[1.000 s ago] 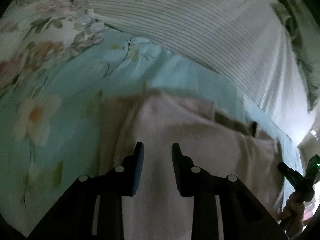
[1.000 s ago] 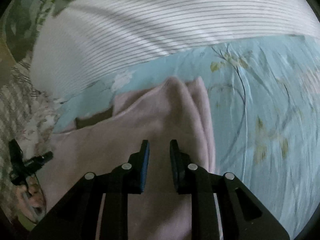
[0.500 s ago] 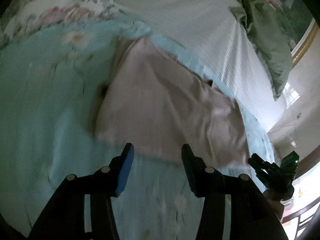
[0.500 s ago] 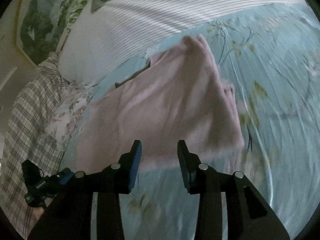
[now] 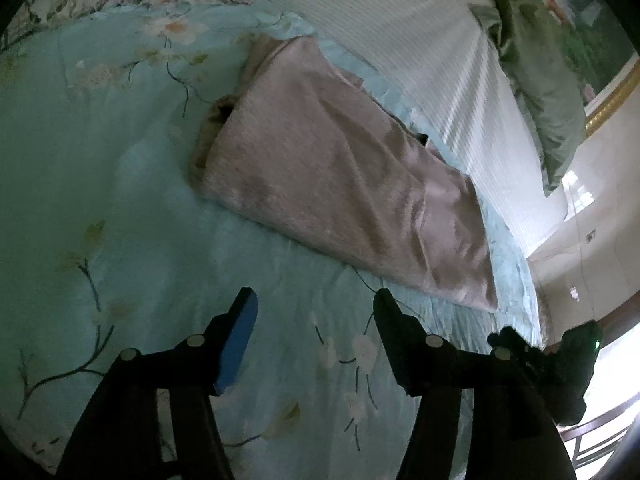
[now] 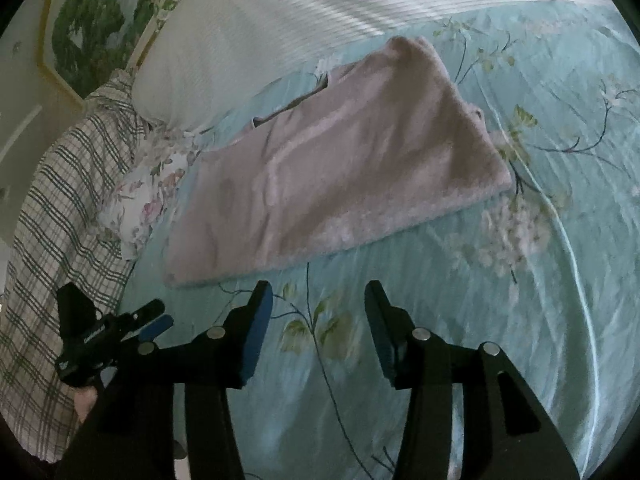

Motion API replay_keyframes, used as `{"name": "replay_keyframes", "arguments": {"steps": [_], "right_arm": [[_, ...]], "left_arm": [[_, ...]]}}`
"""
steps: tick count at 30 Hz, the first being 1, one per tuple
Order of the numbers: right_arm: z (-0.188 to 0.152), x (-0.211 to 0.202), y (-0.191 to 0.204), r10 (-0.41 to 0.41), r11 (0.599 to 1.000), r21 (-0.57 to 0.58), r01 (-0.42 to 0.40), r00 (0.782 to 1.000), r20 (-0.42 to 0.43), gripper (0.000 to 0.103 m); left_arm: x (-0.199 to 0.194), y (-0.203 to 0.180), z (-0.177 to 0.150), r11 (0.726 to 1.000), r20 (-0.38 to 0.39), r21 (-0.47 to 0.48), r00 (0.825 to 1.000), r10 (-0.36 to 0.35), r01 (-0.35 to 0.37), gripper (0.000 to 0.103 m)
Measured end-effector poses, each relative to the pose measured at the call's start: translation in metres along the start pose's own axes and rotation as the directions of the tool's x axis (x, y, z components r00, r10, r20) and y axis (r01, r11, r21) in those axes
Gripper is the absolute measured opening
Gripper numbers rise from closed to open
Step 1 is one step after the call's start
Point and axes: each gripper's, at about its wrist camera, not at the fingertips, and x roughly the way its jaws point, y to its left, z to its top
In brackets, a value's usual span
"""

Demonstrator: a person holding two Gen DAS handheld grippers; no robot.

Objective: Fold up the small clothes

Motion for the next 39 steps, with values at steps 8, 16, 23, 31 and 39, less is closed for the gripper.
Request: {"name": "replay_keyframes", "arguments": {"steps": [8,16,23,31,39], "right_arm": [[0.008,0.009,0.0,0.007,1.0,-0.003,-0.007,1.0,-0.008,0.053],[0.024,0.027,-0.002,0.026,1.0,0.002,-0.026,1.0,-0.017,0.054],[0.046,0.039,-0.004,0.037,0.999,-0.007,-0.037,0.999,-0.007,0.054],[0.085,0.048,-0.015,0.058,0.998,-0.023,-0.058,0.998,-0.026,0.054],[0.133,0.064,-0.036,0.149,0.989,0.026,-0.147,0.988,-0.049,0.054]], "left_arm": [[0.033,0.011,0.025,0.993,0.022,-0.12,1.0,-0.012,0.015,0.064],[0.058,0.023,0.066,0.965,0.116,-0.261,0.993,0.029,0.002,0.063],[0.067,0.021,0.083,0.973,0.143,-0.231,0.988,0.063,-0.028,0.011],[0.049,-0.05,0.085,0.997,0.217,0.045,0.975,0.054,-0.065,0.006],[0.089,-0.157,0.062,0.896,0.166,0.43,0.985,0.042,-0.111,0.006]]}}
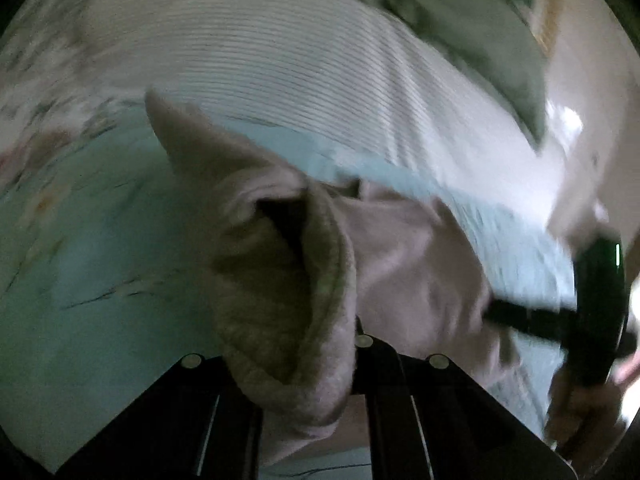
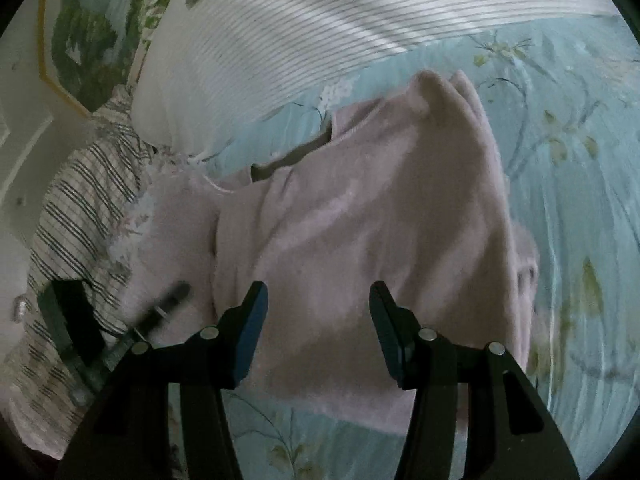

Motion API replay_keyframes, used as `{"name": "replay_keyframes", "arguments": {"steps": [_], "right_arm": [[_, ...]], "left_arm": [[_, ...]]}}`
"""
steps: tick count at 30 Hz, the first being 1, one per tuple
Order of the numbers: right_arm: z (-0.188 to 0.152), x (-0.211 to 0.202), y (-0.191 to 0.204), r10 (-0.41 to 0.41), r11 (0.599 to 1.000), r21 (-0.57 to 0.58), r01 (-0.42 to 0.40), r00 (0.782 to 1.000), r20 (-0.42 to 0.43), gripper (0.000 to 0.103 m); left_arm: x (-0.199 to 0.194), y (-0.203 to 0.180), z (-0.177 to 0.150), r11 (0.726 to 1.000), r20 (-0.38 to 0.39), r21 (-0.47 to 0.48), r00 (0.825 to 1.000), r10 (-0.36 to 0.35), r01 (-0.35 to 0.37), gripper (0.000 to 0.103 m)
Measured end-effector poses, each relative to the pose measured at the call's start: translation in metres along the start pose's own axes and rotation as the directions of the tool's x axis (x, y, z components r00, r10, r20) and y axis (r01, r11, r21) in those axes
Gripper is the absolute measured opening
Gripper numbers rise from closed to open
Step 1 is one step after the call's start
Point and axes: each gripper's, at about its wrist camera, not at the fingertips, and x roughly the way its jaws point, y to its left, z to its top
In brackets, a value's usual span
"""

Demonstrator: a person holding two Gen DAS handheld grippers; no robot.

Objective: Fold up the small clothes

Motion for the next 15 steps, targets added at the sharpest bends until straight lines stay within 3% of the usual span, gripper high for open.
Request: {"name": "replay_keyframes", "arguments": {"steps": [4,15], "right_arm": [[0.015,0.028,0.002,0.08,0.997,0.011,-0.08,0.995,-0.051,0.054],[0.051,0.149,0.029,0.265,0.964,0.067,-0.256,0.941,-0.213,0.059]], "left_arm": [[0.026,-0.031,-0.018,0.993,-0.058,0.119,0.998,0.032,-0.024,0.006],[0.034,-0.03,-0.027,0.994,-0.086,0.107,0.996,0.01,0.0,0.006]]}}
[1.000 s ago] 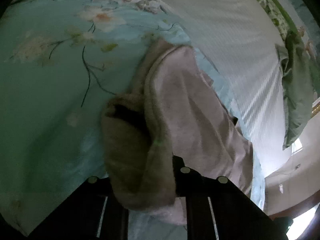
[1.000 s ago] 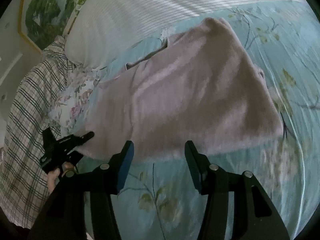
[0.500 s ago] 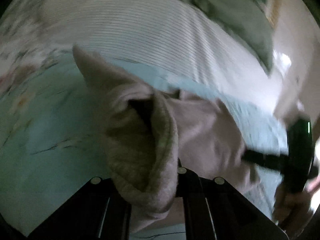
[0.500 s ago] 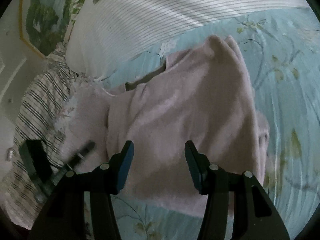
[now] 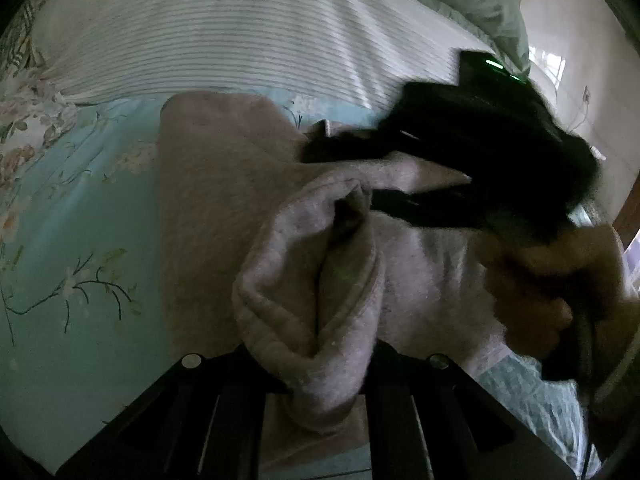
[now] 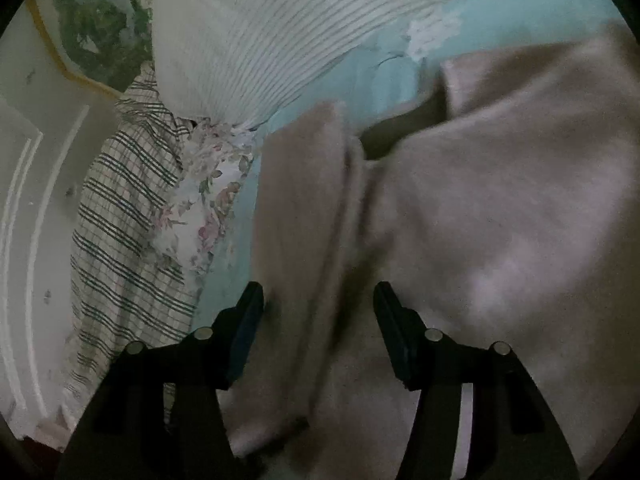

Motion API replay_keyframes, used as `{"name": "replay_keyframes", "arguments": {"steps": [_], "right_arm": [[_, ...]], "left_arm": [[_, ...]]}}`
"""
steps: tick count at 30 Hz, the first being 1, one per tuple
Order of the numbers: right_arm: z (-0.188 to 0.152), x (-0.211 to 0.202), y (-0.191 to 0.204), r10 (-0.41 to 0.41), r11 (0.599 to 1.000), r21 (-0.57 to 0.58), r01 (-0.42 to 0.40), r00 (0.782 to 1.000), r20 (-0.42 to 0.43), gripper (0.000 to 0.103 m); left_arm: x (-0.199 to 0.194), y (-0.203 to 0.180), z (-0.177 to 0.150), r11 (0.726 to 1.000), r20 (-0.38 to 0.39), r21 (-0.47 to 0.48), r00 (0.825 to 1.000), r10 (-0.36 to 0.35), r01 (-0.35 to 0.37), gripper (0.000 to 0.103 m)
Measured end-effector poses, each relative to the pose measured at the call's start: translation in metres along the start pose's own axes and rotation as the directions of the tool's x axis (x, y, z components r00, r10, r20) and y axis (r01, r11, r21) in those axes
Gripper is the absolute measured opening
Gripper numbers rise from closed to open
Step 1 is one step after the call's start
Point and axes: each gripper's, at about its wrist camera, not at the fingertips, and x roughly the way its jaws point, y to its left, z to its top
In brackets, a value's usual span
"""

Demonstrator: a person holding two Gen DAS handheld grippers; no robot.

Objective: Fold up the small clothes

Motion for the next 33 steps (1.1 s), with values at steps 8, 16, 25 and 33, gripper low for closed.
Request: {"name": "replay_keyframes", "arguments": {"steps": [8,16,25,33], "right_arm": [[0.017,0.017,0.018,0.057,0.998,-0.026,-0.056,0.998,0.003,0.015],[0.02,-0.083,0.038,-0.036,0.991,-0.123,0.05,0.994,0.107,0.014],[0.006,-0.165,-0.031,-0.242,0.969,-0.017,0.248,0.957,0.158,0.014],[-0.002,-0.159,-0.062,-0.262,0.964,0.008,0.264,0.954,0.146,0.014]], "left_arm": [[-0.006,-0.002,0.006,1.0,-0.004,-0.005,1.0,0.004,-0.004,0.006],[-0.028,-0.045,0.026,0.996,0.02,0.017,0.996,-0.087,0.087,0.007],[0.006,-0.14,0.03,0.978,-0.038,0.092,0.982,-0.182,0.185,0.007],[0.046,-0.157,0.012,0.98,-0.138,0.09,0.976,-0.166,0.18,0.007]]}}
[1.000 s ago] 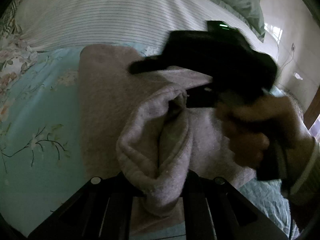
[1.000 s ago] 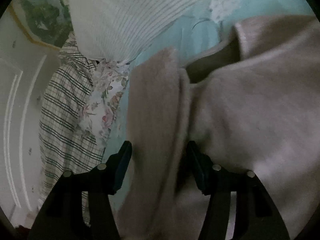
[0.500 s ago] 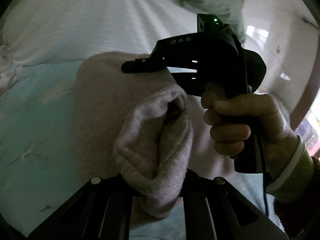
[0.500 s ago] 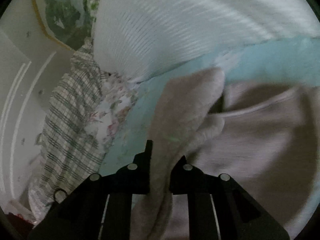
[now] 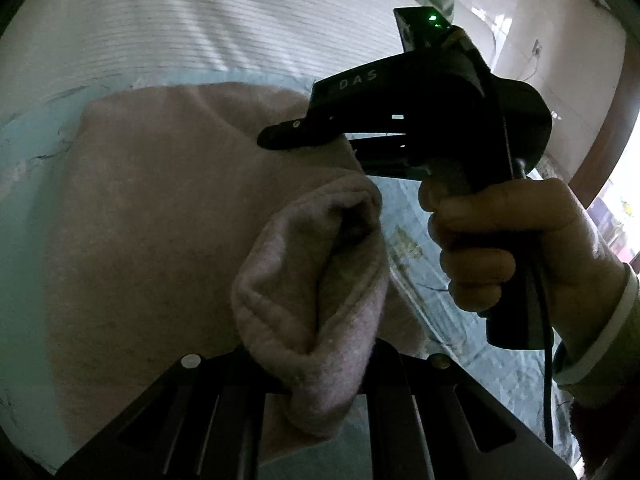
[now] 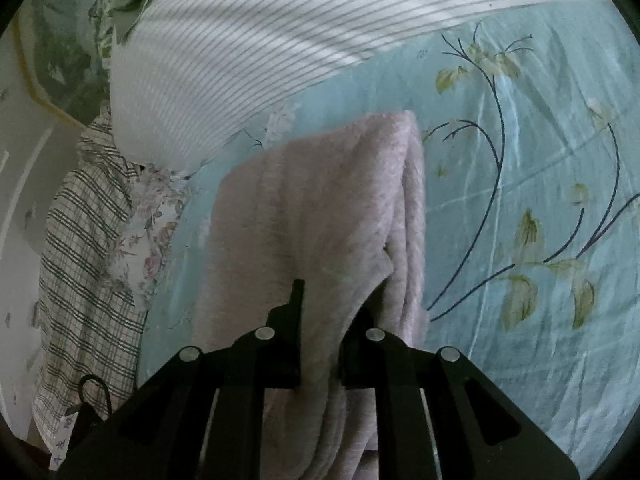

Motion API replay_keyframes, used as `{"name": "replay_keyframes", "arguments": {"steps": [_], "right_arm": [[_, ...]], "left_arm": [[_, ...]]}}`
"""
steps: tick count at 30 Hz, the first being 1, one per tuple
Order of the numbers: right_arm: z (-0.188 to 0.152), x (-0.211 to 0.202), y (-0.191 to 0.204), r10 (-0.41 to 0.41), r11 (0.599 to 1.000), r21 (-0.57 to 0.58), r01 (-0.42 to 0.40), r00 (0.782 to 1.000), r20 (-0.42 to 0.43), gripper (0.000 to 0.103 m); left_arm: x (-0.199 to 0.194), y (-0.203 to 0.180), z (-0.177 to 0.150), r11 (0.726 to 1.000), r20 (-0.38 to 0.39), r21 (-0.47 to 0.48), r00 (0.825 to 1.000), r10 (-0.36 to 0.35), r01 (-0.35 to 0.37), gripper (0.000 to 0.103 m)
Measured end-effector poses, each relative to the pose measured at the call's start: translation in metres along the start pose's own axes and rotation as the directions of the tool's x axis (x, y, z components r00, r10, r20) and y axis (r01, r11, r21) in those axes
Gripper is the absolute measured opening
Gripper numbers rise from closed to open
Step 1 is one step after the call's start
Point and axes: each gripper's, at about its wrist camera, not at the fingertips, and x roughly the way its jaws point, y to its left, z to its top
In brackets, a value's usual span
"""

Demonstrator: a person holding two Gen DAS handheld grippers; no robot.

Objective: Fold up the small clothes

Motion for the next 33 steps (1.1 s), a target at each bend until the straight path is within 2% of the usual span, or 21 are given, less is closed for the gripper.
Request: {"name": "replay_keyframes", "arguments": {"steps": [3,6,9,10,12,13,15,16,18,20,21,24,28,32,33], "right_arm": [[0.003,-0.003,0.016,0.003,0.998,-0.07,-0.002,1.0,0.027,0.014],[0.008,-0.008,0.032,0.014,0.99,-0.138,-0.005,0.998,0.06,0.014],[0.008,0.001,0.024,-0.055,0.989,-0.132,0.06,0.998,0.042,0.015],[0.006,0.005,0.019,-0.082,0.989,-0.122,0.086,0.996,0.033,0.018],[0.0,0.005,0.009,-0.08,0.993,-0.083,0.082,0.996,0.031,0.02],[-0.002,0.003,0.006,-0.069,0.995,-0.064,0.072,0.997,0.038,0.026],[-0.008,-0.009,0.003,-0.064,0.997,-0.034,0.067,0.996,0.064,0.031],[-0.01,-0.014,0.003,-0.068,0.997,-0.031,0.07,0.995,0.071,0.036],[-0.019,-0.028,0.006,-0.06,0.997,-0.032,0.063,0.994,0.091,0.049],[-0.028,-0.038,0.007,-0.067,0.997,-0.032,0.071,0.993,0.101,0.067],[-0.032,-0.042,0.007,-0.068,0.997,-0.031,0.071,0.993,0.101,0.07],[-0.048,-0.051,0.005,-0.062,0.998,-0.023,0.064,0.994,0.086,0.072],[-0.06,-0.052,0.004,-0.055,0.998,-0.022,0.056,0.996,0.068,0.073],[-0.057,-0.048,0.002,-0.045,0.999,-0.021,0.046,0.997,0.064,0.075],[-0.055,-0.045,0.0,-0.043,0.999,-0.018,0.045,0.997,0.062,0.075]], "left_arm": [[0.003,0.001,0.005,1.0,-0.006,-0.001,1.0,0.001,-0.001,0.007],[-0.01,-0.005,0.009,1.0,0.029,-0.001,1.0,0.002,-0.002,0.007],[-0.017,-0.018,0.005,1.0,0.041,0.007,0.999,0.014,-0.014,0.01],[-0.014,-0.019,0.004,1.0,0.029,0.008,0.999,0.017,-0.017,0.011],[-0.01,-0.018,0.001,1.0,-0.001,-0.004,1.0,0.013,-0.013,0.016],[-0.009,-0.015,-0.002,1.0,-0.018,-0.018,1.0,0.0,-0.001,0.018],[-0.012,-0.012,-0.007,0.999,-0.032,-0.041,0.999,-0.027,0.026,0.033],[-0.017,-0.008,-0.01,0.998,-0.035,-0.054,0.998,-0.043,0.041,0.038],[-0.031,-0.002,-0.016,0.996,-0.023,-0.064,0.997,-0.068,0.066,0.055],[-0.046,0.003,-0.021,0.994,-0.009,-0.066,0.996,-0.09,0.09,0.062],[-0.053,0.009,-0.024,0.993,-0.001,-0.066,0.995,-0.096,0.096,0.066],[-0.08,0.029,-0.031,0.992,0.036,-0.09,0.996,-0.084,0.087,0.075],[-0.101,0.062,-0.031,0.983,0.06,-0.169,0.996,-0.06,0.07,0.081],[-0.091,0.103,-0.026,0.969,0.029,-0.246,0.999,-0.021,0.027,0.081],[-0.087,0.111,-0.025,0.961,0.018,-0.274,0.999,-0.03,0.034,0.081]]}}
